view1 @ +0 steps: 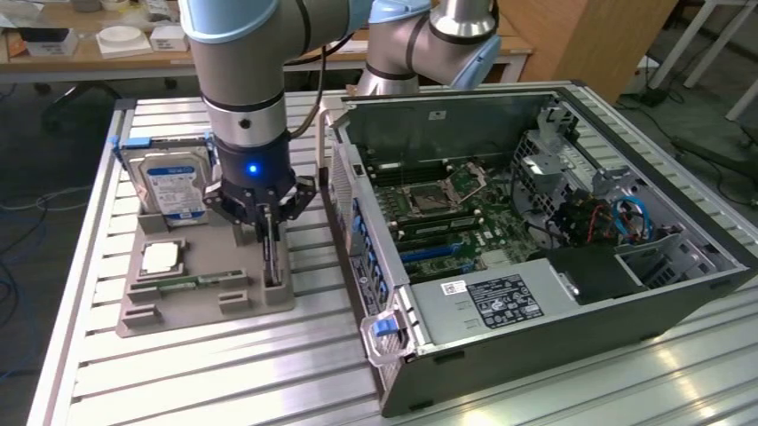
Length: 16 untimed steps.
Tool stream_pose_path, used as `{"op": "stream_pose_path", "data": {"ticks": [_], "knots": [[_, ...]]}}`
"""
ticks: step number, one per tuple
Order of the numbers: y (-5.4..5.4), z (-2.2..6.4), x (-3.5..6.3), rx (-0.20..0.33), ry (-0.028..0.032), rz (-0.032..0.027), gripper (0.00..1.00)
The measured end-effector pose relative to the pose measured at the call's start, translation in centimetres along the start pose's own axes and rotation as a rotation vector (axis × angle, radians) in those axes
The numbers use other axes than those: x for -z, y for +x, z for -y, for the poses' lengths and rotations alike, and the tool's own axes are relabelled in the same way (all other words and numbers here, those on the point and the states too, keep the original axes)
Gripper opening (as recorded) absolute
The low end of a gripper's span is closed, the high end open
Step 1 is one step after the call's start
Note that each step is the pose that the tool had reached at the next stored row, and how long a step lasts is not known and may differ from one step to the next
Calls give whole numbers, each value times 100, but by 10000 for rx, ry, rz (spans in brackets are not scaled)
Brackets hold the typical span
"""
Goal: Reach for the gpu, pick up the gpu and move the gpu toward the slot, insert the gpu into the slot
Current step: 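Pick up the gpu and move the gpu toward the slot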
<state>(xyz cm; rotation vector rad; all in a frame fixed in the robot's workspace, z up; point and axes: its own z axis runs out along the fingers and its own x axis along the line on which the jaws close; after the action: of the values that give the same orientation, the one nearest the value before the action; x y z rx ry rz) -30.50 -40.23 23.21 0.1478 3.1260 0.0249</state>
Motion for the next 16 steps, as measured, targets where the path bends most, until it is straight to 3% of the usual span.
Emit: {"op": "stream_pose_path", "data": {"ticks": [12,16], "knots": [[0,0,2,0,-3,3,27],[-1,-1,50,0,-6,1,27]]}}
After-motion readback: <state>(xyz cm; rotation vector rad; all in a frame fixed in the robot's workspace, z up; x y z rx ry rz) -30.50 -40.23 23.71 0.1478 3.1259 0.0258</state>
